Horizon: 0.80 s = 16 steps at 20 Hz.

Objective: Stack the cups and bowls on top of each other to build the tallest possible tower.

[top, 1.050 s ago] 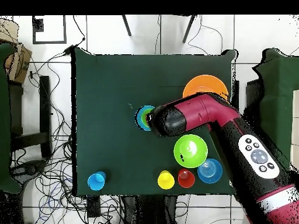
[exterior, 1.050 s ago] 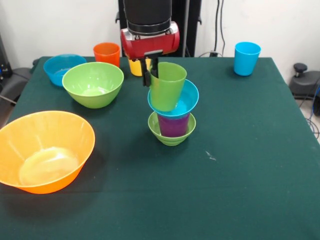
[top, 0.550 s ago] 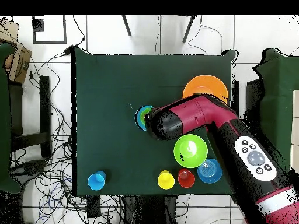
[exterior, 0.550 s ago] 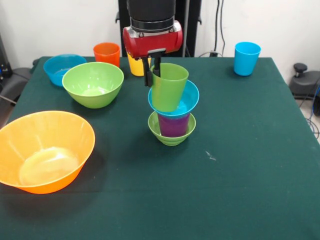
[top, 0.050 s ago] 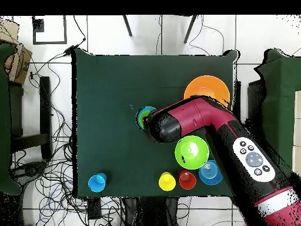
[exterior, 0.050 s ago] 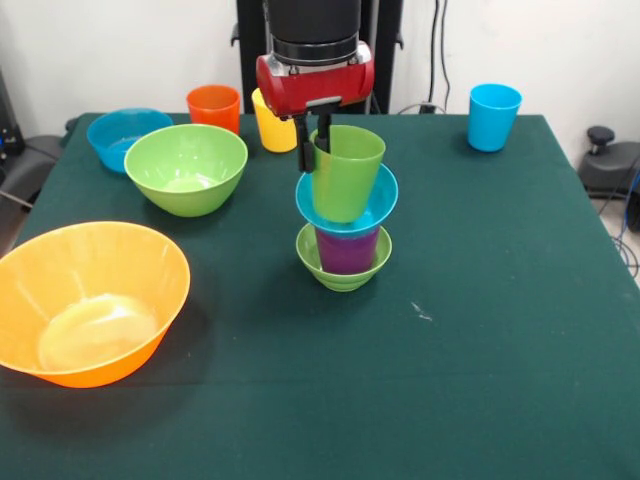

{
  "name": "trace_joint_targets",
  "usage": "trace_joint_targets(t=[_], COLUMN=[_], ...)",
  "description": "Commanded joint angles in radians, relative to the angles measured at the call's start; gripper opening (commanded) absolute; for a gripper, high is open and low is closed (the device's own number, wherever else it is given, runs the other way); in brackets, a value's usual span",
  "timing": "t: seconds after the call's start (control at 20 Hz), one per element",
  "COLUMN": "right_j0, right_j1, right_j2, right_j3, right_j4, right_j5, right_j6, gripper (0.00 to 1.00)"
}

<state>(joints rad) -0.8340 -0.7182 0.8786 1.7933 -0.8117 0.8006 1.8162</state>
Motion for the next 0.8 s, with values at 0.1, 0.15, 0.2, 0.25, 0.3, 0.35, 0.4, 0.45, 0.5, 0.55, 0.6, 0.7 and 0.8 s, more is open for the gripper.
trace_joint_targets(t=[0.1,0.15,0.2,0.25,0.3,0.35,0.4,0.45,0.5,0.55,0.6,0.7,0.8], right_j0=[0.035,0.033,0.034,0.033,0.033,0.033,0.033,0.036,0.035,0.033,0.033,0.037,0.036], right_j1=[0.048,0.05,0.053,0.059,0.063,0.067,0.068,0.076,0.079,0.082,0.082,0.092,0.097], right_j2=[-0.032,-0.033,-0.033,-0.033,-0.033,-0.033,-0.034,-0.037,-0.038,-0.038,-0.039,-0.043,-0.044], right_j3=[0.004,0.002,0.002,-0.002,-0.001,-0.001,0.003,-0.002,0.001,0.004,0.006,-0.003,-0.007], right_j4=[-0.057,-0.059,-0.061,-0.061,-0.062,-0.062,-0.064,-0.065,-0.067,-0.069,-0.071,-0.08,-0.086], right_j5=[-0.003,-0.003,-0.003,0.0,-0.001,0.0,-0.004,-0.001,-0.003,-0.005,-0.007,-0.011,-0.013], right_j6=[-0.184,-0.188,-0.191,-0.197,-0.199,-0.2,-0.197,-0.199,-0.2,-0.201,-0.201,-0.201,-0.204], gripper=[0.0,0.0,0.0,0.0,0.0,0.0,0.0,0.0,0.0,0.0,0.0,0.0,0.0])
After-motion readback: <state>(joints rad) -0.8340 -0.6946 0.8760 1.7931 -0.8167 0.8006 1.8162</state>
